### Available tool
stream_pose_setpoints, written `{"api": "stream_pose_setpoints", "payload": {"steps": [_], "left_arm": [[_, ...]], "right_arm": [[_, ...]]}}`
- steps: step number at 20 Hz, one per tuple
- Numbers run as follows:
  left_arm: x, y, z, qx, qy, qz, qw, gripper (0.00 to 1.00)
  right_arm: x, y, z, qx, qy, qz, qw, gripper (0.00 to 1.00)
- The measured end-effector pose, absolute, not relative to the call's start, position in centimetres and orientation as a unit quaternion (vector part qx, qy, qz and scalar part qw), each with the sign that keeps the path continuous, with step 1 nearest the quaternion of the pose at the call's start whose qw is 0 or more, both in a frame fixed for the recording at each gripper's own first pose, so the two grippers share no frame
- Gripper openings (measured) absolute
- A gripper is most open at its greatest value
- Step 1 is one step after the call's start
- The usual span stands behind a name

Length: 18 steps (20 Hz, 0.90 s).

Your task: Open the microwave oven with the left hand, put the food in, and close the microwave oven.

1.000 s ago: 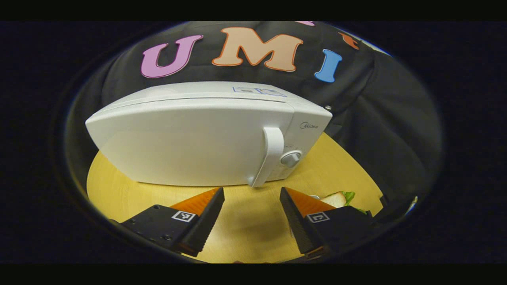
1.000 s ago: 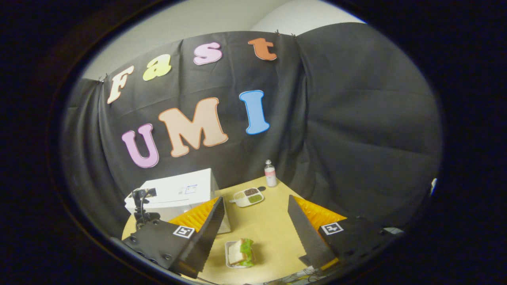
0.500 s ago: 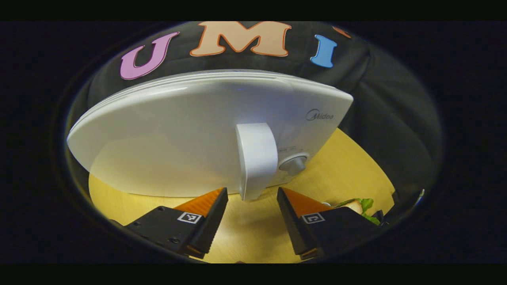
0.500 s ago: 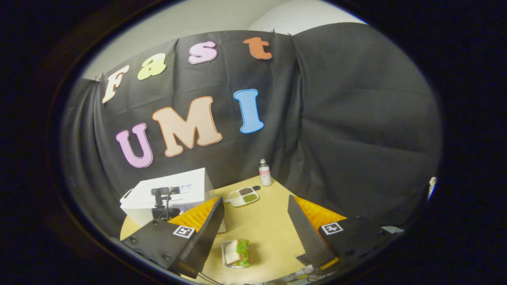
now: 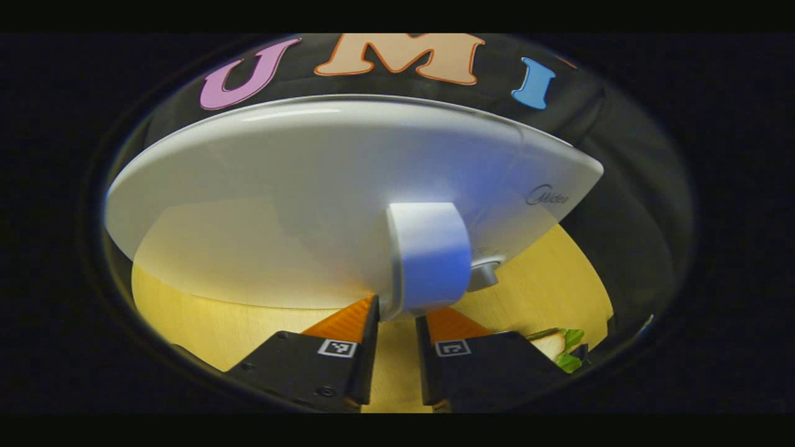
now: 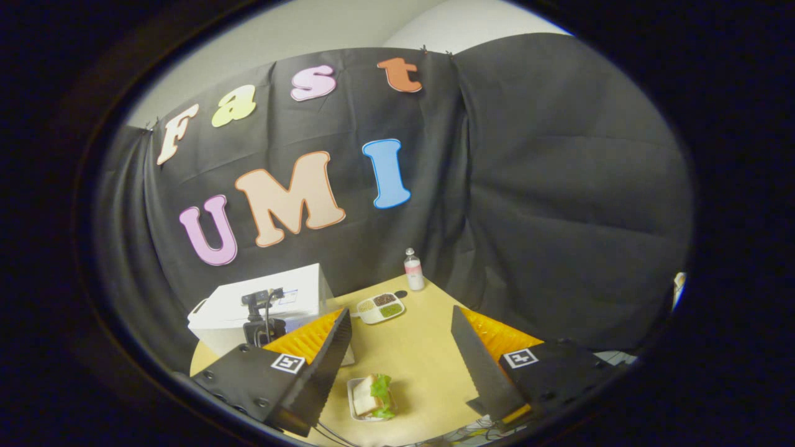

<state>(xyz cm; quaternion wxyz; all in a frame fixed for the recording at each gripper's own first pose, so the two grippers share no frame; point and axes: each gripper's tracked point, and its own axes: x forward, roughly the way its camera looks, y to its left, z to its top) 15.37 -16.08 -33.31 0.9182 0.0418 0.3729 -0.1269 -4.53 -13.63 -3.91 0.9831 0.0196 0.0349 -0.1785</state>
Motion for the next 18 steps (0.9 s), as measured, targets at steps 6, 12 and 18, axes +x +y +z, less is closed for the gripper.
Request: {"api": "stream_pose_setpoints", "payload": {"steps": [6,12,18], "left_arm": [[15.4,-16.0,-33.5,0.095,0.359,-0.132,0.919,0.26],[15.1,-15.9,-33.5,0.084,0.356,-0.118,0.923,0.11],[14.9,-15.7,-33.1,0.081,0.318,-0.091,0.940,0.08]], "right_arm": [[-4.7,-13.1,-3.8,0.020,0.032,-0.167,0.985,0.99],[-5.7,-12.9,-4.2,0.025,0.036,-0.161,0.986,0.92],[-7.0,-12.6,-4.2,0.018,0.036,-0.156,0.987,0.92]]}}
